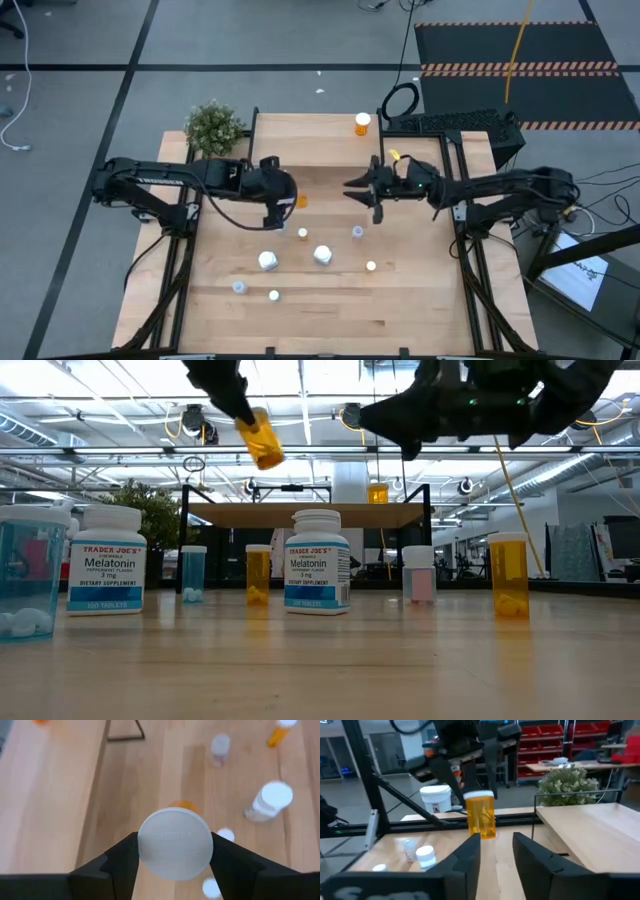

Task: Pick and place medicine bottles onto shelf by color
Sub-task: Put the big orange pill bottle on the shelf aligned with the big orange pill bottle

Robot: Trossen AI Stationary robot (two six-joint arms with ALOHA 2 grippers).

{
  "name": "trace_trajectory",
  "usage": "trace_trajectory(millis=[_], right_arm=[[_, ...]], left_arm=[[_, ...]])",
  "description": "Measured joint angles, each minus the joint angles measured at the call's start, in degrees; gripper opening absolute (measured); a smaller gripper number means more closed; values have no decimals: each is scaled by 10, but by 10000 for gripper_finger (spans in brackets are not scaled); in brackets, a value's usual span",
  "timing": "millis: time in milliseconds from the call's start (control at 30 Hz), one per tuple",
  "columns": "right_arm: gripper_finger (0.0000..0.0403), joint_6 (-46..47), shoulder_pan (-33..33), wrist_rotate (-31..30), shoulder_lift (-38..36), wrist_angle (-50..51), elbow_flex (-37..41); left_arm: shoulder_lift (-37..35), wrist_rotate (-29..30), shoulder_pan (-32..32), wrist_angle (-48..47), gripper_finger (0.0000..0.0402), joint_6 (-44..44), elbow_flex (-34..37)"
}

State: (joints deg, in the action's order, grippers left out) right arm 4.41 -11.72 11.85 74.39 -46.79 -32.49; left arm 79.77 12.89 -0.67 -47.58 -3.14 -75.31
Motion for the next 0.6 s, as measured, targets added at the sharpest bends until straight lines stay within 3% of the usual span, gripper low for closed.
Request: trace_trajectory(millis=[300,600], right_arm=[[164,-102,21,-43,87,-164,0],[215,-113,55,-63,127,-215,0]], left_arm=[[0,0,0,106,224,-64,0],[0,2,0,168,225,-77,0]])
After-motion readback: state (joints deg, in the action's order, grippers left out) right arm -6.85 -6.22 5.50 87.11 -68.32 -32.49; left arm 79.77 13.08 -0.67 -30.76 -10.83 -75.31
